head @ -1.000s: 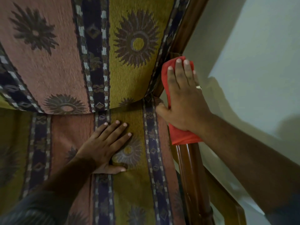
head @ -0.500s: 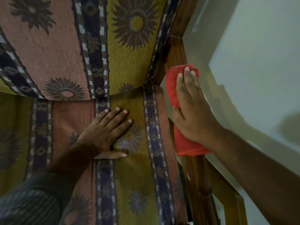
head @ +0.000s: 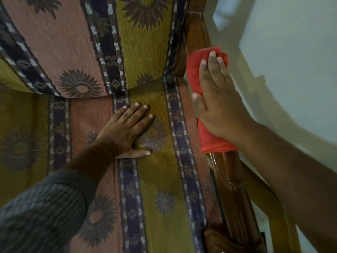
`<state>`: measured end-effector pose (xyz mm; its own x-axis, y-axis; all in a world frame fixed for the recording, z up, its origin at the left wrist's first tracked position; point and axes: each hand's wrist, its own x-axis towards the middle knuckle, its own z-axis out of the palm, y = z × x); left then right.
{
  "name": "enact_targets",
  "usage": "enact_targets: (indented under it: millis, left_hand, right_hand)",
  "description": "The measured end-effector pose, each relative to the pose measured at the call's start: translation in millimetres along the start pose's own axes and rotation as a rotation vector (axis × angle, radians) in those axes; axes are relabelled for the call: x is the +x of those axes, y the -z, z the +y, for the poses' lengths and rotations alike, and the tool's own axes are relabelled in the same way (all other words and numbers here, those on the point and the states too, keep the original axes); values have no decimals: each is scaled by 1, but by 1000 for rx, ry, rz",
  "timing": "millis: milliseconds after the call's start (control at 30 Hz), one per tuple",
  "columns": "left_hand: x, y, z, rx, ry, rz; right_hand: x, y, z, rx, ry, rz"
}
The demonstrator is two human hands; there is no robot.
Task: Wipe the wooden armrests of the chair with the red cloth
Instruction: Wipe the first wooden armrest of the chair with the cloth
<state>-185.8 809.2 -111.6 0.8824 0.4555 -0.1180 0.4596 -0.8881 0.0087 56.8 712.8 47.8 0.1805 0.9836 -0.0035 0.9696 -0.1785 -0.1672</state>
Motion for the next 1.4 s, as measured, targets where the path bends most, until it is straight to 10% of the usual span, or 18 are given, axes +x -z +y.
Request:
enact_targets:
  millis: [1400]
  left_hand:
    - [-32, 4, 47, -104, 205, 32]
  right_hand:
    - [-77, -3, -12, -7, -36, -48]
